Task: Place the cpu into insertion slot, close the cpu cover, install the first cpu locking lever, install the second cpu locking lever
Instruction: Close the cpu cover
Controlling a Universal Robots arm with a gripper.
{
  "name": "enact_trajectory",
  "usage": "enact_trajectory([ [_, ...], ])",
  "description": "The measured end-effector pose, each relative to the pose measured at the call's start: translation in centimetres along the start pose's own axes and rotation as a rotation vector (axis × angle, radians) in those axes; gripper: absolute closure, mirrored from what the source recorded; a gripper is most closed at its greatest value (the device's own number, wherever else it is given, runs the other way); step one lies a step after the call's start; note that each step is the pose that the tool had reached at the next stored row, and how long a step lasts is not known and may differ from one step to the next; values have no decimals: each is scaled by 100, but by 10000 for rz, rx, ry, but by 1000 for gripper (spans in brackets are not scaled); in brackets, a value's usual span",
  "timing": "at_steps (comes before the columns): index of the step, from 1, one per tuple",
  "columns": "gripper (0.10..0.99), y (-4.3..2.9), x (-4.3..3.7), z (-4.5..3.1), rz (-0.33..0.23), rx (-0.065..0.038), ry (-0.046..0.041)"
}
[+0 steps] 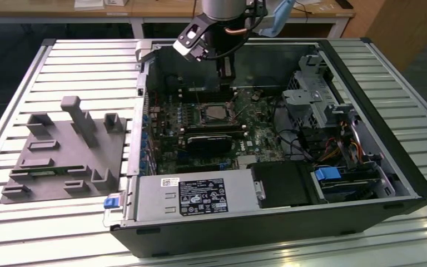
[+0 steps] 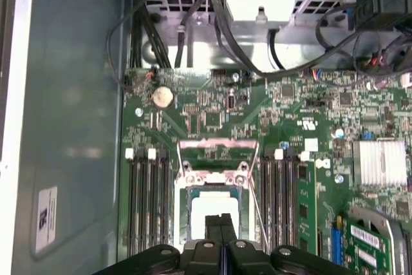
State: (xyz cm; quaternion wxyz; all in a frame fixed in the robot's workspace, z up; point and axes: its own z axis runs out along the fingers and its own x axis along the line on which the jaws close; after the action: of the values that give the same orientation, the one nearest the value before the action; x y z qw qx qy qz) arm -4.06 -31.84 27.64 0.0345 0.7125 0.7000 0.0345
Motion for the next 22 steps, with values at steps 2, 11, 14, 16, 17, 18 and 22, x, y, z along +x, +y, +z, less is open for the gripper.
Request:
enact_trajectory([
  [2, 984, 45, 1, 4, 1, 0, 0],
  [11, 984, 270, 5, 26, 0, 0, 0],
  [14, 984, 345, 6, 34, 1, 0, 0],
  [16, 984, 393, 7, 39, 0, 0, 1],
  [17, 984, 418, 7, 41, 0, 0, 0],
  [18, 984, 439, 8, 44, 1, 0, 0],
  [22, 984, 523, 9, 53, 0, 1, -2],
])
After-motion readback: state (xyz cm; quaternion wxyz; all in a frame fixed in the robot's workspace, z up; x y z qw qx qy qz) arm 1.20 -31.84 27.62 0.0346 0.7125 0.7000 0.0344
